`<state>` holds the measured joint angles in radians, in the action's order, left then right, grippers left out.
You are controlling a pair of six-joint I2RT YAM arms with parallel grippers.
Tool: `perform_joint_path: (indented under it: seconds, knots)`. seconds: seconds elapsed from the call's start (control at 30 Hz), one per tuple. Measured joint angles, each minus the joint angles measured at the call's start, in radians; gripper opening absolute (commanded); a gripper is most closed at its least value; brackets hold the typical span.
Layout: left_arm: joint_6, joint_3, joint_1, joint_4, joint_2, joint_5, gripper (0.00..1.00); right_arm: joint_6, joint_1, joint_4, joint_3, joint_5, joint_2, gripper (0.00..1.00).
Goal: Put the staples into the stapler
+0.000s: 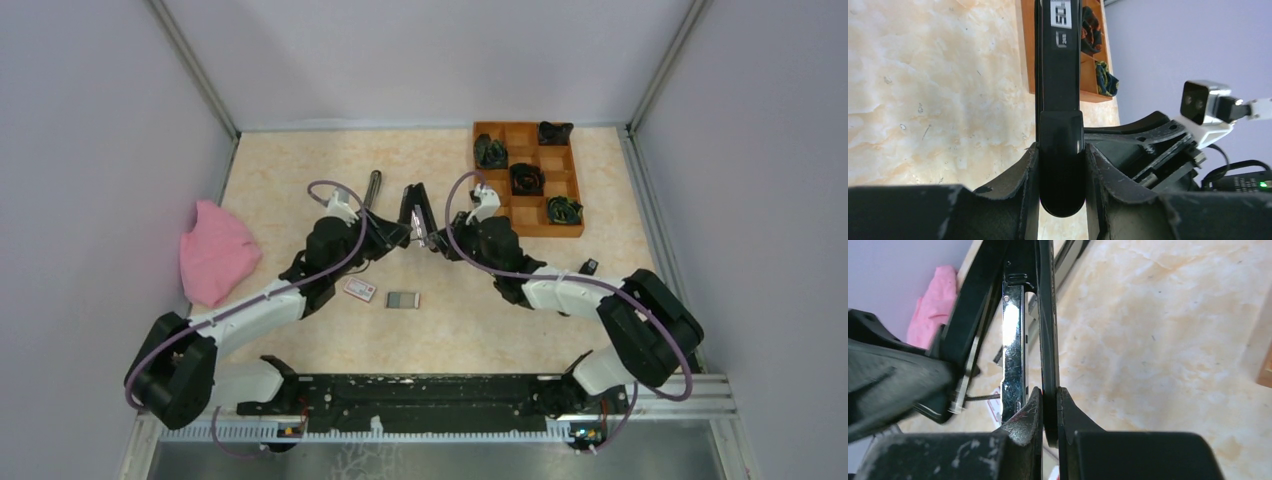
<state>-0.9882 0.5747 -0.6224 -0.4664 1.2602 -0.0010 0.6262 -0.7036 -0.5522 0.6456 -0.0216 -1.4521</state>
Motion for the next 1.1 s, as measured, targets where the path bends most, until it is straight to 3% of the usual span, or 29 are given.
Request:
perform_joint_path:
  seconds: [0.27,0.57,0.87,1.1]
  knots:
    - [0.004,0.001,0.081,0.120,-0.118,0.077,0.00,-0.111,0.019,0.029,-0.048,0.024,0.077,0.00]
    - [0.086,0.142,0.284,0.254,-0.122,0.261,0.02,-0.243,0.065,0.150,-0.057,0.116,0.183,0.00]
    - [0.161,0.322,0.414,0.273,0.048,0.327,0.01,-0.347,0.125,0.332,-0.069,0.343,0.327,0.00]
    - [0.171,0.387,0.437,0.272,0.222,0.418,0.02,-0.351,0.139,0.420,-0.069,0.463,0.393,0.00]
